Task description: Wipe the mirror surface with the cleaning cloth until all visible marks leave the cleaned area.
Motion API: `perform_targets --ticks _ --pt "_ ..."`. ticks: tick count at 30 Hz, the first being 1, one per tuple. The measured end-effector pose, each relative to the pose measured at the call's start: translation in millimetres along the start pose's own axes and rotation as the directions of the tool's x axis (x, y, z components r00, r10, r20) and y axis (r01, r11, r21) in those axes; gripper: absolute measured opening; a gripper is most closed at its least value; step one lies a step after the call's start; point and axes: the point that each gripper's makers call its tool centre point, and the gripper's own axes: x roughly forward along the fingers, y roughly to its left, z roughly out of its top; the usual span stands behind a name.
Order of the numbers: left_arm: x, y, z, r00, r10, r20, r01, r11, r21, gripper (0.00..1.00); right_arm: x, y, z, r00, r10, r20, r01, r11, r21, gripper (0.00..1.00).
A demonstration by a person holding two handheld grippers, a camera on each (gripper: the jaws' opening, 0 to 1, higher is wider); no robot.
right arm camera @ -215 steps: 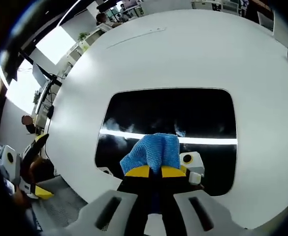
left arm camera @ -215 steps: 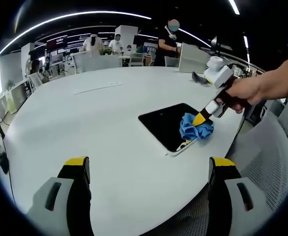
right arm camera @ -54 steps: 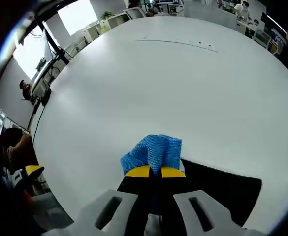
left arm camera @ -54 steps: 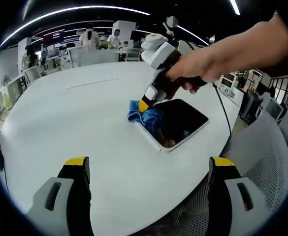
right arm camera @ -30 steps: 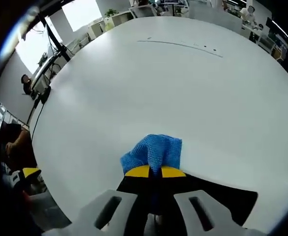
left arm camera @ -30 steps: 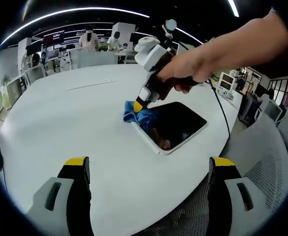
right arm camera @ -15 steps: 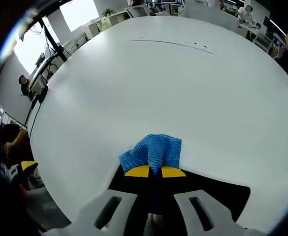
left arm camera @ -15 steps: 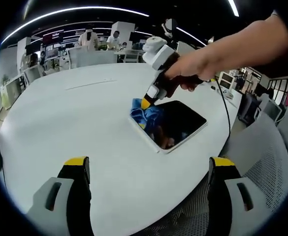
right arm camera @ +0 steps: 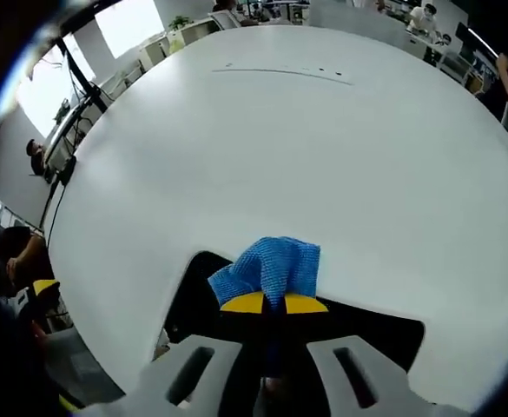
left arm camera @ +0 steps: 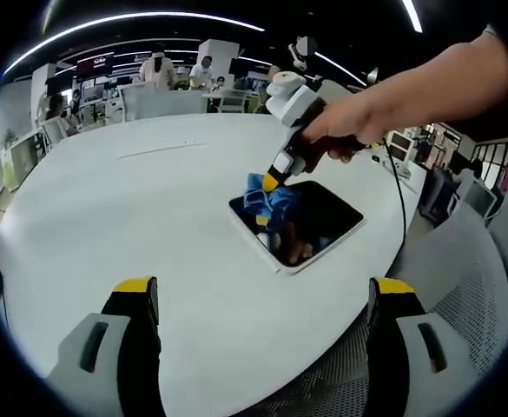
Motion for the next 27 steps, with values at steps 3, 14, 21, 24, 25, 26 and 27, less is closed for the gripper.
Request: perform_targets --ticks 3,14,21,24,25,26,27 --pt "0.5 -1.4 -1.3 1.0 -0.005 -0.008 0.005 1.0 0.0 0.99 -1.6 -6.0 -2.0 1.0 -0.009 -0.002 0.009 1.0 0.0 0.0" --pt "0.5 -1.7 -2.9 1.0 -0.01 -0.015 0.01 1.0 0.003 0.99 7.2 16.7 8.1 1.0 0.02 0.008 -0.02 1.0 -0.005 0.01" --pt "0.6 -1.5 -2.7 1.0 -0.01 -0.012 0.01 1.0 0.001 0.99 8.1 11.7 7.6 1.0 -0.002 0.015 0.003 1.0 -0.013 0.01" --pt "0.6 -1.5 -2.3 1.0 -0.01 -0.011 0.011 1.0 0.001 0.99 4.9 9.7 4.6 1.0 -0.014 0.01 0.014 0.999 -0.05 0.0" --pt "0.5 -1.6 -2.1 1.0 -0.01 -0.01 0.01 1.0 0.003 0.99 3.9 10.2 3.9 1.0 -0.014 0.013 0.015 0.998 -0.06 0.01" --pt "0.6 -1.7 -2.4 1.0 -0.011 -0.011 0.011 1.0 0.003 0.99 3.0 8.8 5.0 0.999 -0.024 0.024 0.026 0.996 -0.085 0.01" --pt "0.7 -1.8 -2.7 1.0 -0.012 -0.012 0.012 1.0 0.002 0.99 2.1 1.8 6.3 0.998 -0.062 0.032 0.065 0.993 -0.098 0.0"
